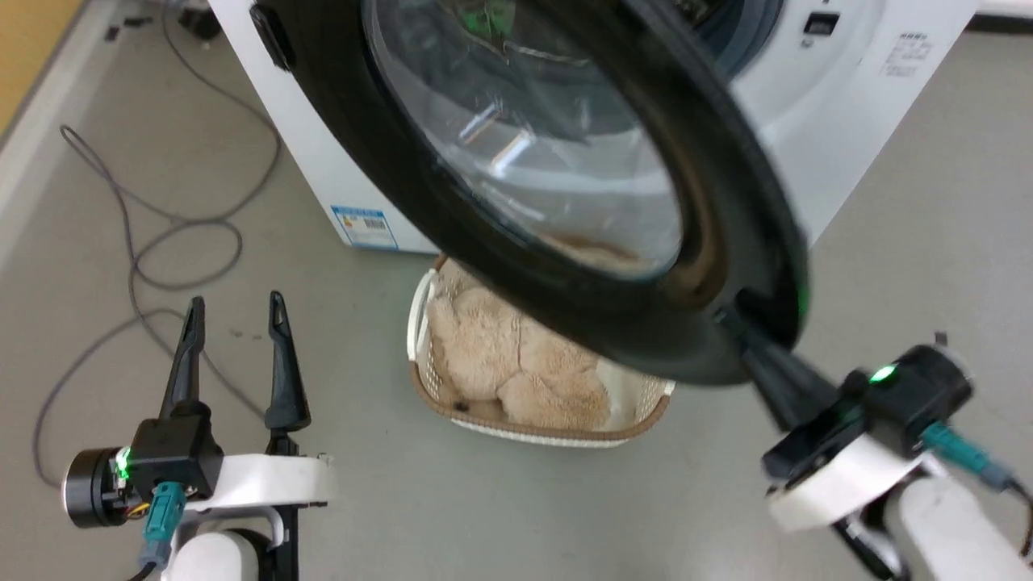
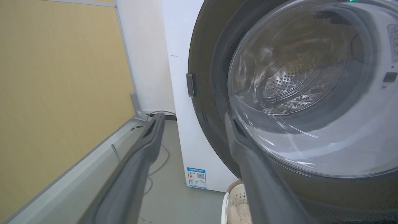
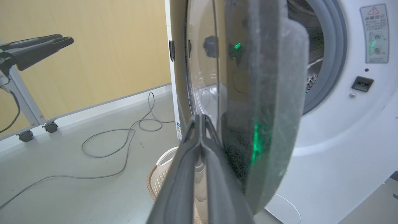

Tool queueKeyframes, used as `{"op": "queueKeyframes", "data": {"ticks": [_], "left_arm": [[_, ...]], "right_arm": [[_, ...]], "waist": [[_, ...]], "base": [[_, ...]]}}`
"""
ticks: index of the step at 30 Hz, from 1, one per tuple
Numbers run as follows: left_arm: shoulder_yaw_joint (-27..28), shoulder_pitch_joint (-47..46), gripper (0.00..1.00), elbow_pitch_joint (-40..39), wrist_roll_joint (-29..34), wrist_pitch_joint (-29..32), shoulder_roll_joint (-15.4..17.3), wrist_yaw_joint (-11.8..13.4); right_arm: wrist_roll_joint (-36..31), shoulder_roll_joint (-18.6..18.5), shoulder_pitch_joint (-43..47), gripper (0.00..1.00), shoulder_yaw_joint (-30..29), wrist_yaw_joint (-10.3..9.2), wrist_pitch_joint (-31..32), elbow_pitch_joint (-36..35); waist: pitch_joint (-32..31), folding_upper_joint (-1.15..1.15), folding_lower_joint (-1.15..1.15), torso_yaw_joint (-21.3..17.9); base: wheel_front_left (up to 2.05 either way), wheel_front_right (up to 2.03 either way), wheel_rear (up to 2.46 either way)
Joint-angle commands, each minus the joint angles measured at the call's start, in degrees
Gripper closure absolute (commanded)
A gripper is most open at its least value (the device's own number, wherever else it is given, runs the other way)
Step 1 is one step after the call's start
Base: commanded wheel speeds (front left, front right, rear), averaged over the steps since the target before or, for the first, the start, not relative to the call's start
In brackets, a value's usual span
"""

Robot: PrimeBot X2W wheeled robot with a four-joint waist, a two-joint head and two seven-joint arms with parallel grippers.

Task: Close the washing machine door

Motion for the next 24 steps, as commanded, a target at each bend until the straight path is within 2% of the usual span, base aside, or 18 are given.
{"op": "queueKeyframes", "data": {"ticks": [1,9,16,24], "left_arm": [[-0.05,-1.11,0.00,0.03,-0.13,-0.25,-0.21,-0.23],[-0.77,-3.93,0.00,-0.10,-0.26,-0.25,-0.91,-0.57],[-1.66,-7.05,0.00,0.01,-0.52,-0.25,-1.22,-1.07],[-2.17,-9.18,0.00,0.15,-0.82,-0.25,-1.34,-1.01]], "right_arm": [[0.03,0.25,-1.56,1.00,-1.98,-0.11,-0.24,0.90],[-1.11,1.55,-8.03,1.00,-8.97,-0.11,-0.24,6.01],[-2.86,3.26,-18.57,1.00,-16.58,-0.11,-0.24,11.99],[-4.31,3.94,-26.11,1.00,-20.76,-0.11,-0.24,17.32]], "waist": [[1.38,0.00,0.00,0.09],[5.74,0.00,0.00,0.12],[10.52,0.00,0.00,0.43],[13.33,0.00,0.00,1.27]], "base": [[0.00,0.00,0.00],[0.00,0.00,0.00],[0.00,0.00,0.00],[0.00,0.00,0.00]]}}
